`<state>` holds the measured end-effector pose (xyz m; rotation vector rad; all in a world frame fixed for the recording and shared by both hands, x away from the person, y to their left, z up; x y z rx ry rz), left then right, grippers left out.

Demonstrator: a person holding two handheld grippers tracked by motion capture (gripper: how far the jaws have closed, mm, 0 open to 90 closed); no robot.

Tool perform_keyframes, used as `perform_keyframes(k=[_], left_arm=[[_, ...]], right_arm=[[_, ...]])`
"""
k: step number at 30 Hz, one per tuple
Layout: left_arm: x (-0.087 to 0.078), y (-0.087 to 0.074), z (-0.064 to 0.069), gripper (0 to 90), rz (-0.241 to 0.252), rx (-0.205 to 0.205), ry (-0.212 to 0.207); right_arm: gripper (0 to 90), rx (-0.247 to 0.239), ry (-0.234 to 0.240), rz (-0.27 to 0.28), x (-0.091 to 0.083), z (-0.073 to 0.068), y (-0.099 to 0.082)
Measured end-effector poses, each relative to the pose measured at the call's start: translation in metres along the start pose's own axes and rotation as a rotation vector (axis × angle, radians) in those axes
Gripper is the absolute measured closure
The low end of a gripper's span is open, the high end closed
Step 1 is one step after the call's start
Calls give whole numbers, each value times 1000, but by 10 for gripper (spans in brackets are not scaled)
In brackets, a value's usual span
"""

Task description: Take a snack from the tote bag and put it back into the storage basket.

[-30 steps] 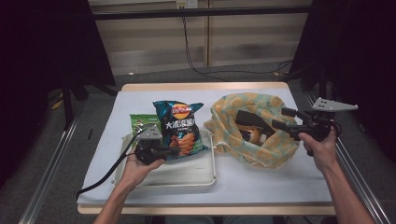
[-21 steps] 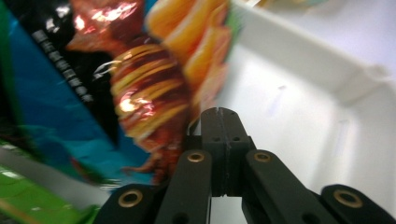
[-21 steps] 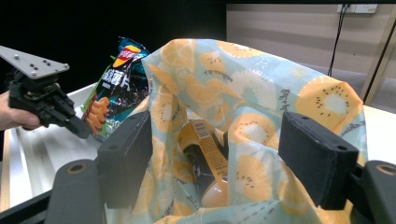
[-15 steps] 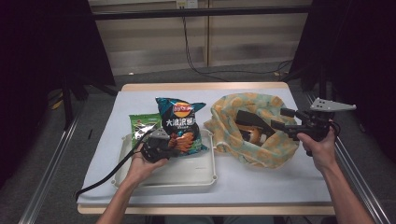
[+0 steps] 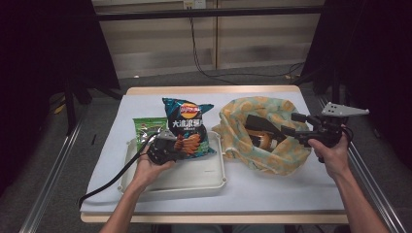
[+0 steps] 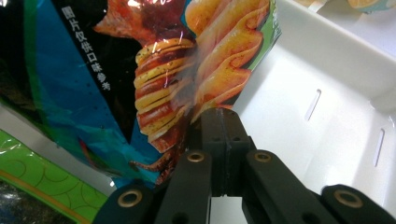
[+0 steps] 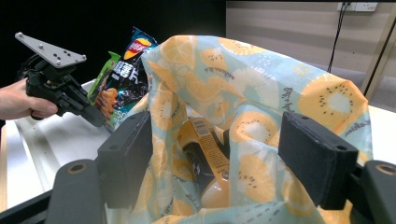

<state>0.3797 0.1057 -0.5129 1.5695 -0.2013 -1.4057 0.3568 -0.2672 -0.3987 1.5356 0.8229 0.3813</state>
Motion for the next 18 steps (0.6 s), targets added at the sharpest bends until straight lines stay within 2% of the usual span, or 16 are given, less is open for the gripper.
perform_keyframes(k=[5,6,10,18], left_arm=[[-2,0,2,888,-5,6,-11],[-3,1,3,882,9,7,-2],[-15,4,4,861,44,1,-9],[-30,8,16,813,111,-6,-45]], right_arm=[[256,2,1,-4,0,-1,-1],[257,-2,2,-4,0,-1,-1],[257,0,-3,-1,-1,0,0],[270,-5,7,-5,0,-3,0]])
Point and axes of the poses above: each handheld gripper's, and its own axes: x roughly forward along the jaws, y roughly out of its top, z roughly to its right, the point moved 8 cm from there along x, roughly forward along the jaws, and after that the axes turned 5 degrees about z, right-handed, at the moved point
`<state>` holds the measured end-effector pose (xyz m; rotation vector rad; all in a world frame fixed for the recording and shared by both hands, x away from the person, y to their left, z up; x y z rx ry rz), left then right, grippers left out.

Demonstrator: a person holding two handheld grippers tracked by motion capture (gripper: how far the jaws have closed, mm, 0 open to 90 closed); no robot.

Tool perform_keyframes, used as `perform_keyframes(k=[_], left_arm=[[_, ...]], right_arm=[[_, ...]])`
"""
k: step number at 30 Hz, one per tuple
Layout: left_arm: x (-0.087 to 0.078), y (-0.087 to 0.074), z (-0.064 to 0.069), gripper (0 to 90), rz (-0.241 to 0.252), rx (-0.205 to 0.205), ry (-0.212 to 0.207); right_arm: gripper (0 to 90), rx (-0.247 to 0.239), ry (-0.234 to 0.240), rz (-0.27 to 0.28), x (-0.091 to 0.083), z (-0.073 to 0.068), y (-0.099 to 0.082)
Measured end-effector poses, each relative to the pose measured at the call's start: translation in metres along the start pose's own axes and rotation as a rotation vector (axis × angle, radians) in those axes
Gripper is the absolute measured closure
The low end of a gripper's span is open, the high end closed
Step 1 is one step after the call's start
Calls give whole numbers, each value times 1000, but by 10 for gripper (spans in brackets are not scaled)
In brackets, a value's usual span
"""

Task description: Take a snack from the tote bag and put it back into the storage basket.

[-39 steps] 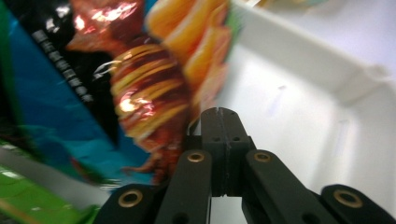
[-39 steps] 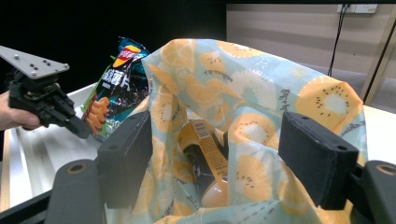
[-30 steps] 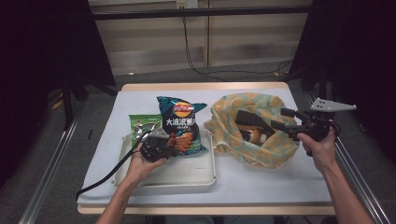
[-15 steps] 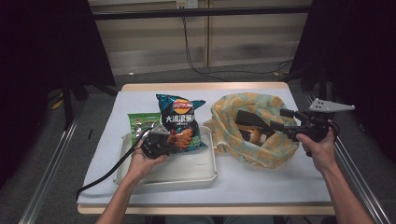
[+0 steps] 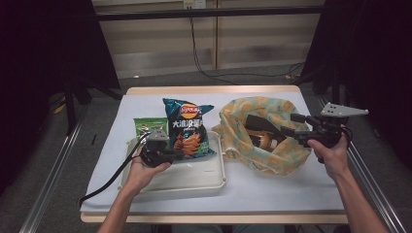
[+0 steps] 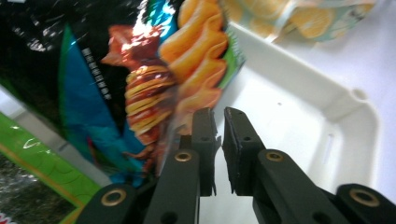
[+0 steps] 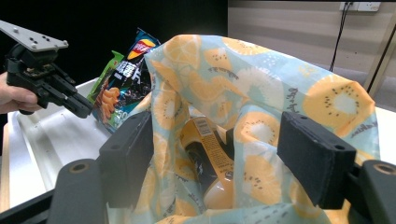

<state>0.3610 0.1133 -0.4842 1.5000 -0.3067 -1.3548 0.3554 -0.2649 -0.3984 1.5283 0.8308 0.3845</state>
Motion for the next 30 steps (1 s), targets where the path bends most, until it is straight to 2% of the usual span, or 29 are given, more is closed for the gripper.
perform_keyframes(k=[2,7,10,12,14,16,21,24,28,30], left_arm=[[-4,-1,4,757,12,4,-1],[-18,-4,6,637,54,3,32],[-26,-4,4,568,101,-25,57],[-29,-4,3,550,120,-31,63],[-30,-6,5,486,125,-41,61],[-31,-8,8,466,126,-23,72],[-39,-12,16,391,143,-8,88],[-43,-18,21,310,136,-8,111],[-44,-25,27,229,131,-11,109],[-44,-26,30,227,136,-1,105]], right_arm=[[288,-4,0,2,-1,-1,1],[371,-18,21,-13,0,-4,1],[414,-23,47,-25,3,-9,-3],[421,-37,42,-43,5,-12,-6],[432,-44,41,-57,5,-16,-9],[471,-53,57,-72,5,-21,-13],[543,-66,85,-131,4,-32,-26],[575,-57,90,-148,6,-35,-31],[606,-55,109,-175,12,-37,-34],[610,-64,110,-203,17,-36,-37]])
Point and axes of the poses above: each handheld gripper's, and its own axes: x roughly forward along the jaws, y roughly out of its top, z roughly to its right, the point moved 8 cm from there along x, roughly forward along the jaws, and after that the axes turned 5 degrees about z, right-handed, at the moved point
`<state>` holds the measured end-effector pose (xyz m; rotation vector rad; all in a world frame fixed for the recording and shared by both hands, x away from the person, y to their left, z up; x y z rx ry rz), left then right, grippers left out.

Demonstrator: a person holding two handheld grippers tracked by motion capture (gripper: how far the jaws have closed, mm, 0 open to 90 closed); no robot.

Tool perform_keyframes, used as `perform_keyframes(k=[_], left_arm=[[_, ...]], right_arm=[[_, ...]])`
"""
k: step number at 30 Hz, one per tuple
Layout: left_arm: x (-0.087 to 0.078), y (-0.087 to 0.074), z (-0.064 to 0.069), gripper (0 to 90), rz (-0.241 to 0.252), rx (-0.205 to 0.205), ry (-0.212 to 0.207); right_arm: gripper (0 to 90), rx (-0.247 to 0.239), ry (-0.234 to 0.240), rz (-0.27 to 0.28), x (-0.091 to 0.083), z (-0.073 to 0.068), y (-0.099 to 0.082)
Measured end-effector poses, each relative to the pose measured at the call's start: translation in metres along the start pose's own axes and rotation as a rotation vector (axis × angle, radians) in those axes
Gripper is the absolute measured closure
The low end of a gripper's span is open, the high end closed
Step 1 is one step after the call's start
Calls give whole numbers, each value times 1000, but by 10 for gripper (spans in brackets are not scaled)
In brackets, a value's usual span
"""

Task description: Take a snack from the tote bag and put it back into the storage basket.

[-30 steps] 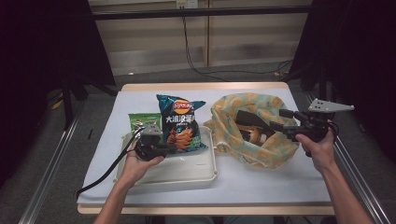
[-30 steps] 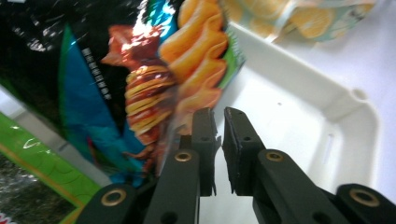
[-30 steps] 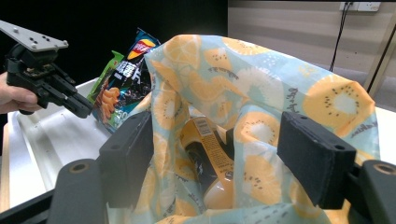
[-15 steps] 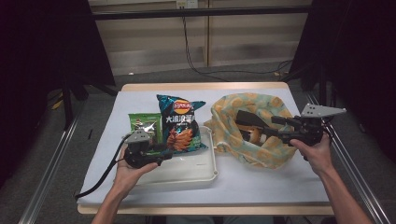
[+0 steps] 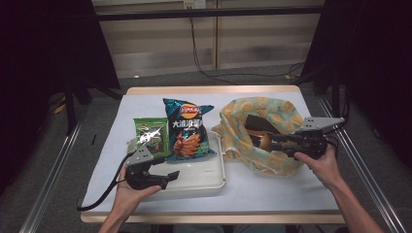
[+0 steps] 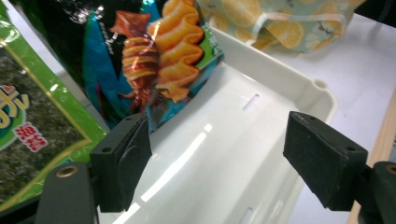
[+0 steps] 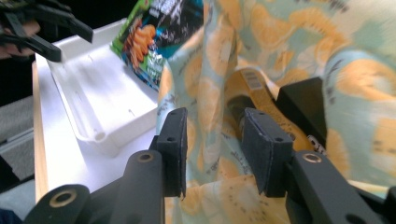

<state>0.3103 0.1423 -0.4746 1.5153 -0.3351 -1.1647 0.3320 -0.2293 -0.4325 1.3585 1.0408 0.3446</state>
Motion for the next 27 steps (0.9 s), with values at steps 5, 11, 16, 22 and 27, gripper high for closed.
perform_keyframes(k=[5,11,16,22,27], left_arm=[[2,-4,0,221,-17,13,6],[2,-6,-3,215,-19,11,4],[2,-6,-4,215,-16,12,11],[3,-8,-6,211,-27,11,12],[4,-8,-5,211,-21,6,10]], right_arm=[[699,17,-44,-77,14,18,-6],[719,11,-109,-178,23,34,-30],[693,16,-175,-216,21,49,-47],[578,-6,-210,-265,16,58,-62],[561,-12,-177,-247,19,62,-67]])
Point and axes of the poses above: each handheld gripper's, and its own axes: x roughly forward along the jaws, y roughly out of its top, z roughly to its right, the point moved 8 cm from there along x, roughly forward along the jaws, and after that the axes turned 5 degrees about z, right-handed, at the moved point
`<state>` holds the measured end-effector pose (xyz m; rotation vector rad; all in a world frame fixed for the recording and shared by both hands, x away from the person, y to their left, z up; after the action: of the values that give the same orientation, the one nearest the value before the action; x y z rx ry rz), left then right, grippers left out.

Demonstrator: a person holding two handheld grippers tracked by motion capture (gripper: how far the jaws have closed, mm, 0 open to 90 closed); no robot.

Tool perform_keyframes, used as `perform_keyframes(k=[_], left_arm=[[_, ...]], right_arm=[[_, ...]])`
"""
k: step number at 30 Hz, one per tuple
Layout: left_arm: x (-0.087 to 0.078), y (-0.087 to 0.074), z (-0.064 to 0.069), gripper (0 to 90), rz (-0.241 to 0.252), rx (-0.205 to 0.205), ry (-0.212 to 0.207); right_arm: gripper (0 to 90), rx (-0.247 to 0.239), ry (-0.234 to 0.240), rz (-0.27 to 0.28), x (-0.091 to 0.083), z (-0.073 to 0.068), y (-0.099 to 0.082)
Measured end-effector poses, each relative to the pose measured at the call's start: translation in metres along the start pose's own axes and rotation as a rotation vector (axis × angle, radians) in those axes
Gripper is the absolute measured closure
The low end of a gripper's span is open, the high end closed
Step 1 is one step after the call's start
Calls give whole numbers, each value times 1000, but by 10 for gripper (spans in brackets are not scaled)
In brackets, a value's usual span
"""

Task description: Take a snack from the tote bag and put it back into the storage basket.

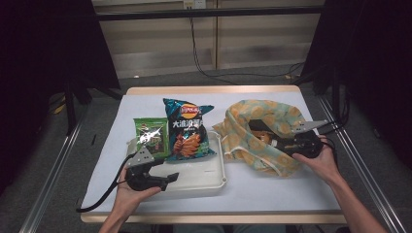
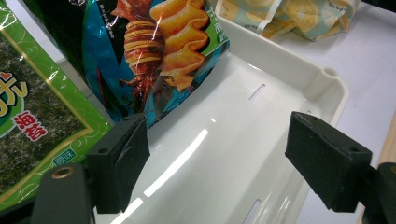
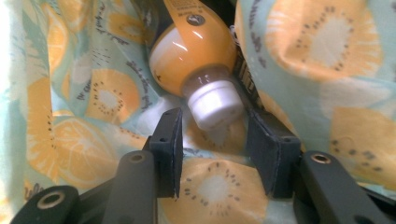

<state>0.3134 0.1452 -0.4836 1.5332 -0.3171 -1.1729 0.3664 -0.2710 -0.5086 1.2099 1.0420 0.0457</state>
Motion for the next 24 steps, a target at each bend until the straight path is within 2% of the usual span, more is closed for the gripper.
perform_keyframes(k=[7,12,24], left_arm=[[2,-1,0,205,-8,6,-2],[4,-3,1,198,-16,6,-15],[6,-3,0,191,-18,6,-12]], right_arm=[[599,-5,53,24,12,4,7],[565,-14,98,23,22,5,5],[578,-31,132,41,27,2,3]])
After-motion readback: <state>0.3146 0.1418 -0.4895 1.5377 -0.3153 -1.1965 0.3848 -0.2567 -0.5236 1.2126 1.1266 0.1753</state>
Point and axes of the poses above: each handheld gripper's, and its own axes: x roughly forward along the jaws, y roughly out of its top, z roughly to its right, the point moved 8 cm from there along x, roughly forward along the jaws, and after that the axes turned 5 degrees about z, right-handed, at the moved point
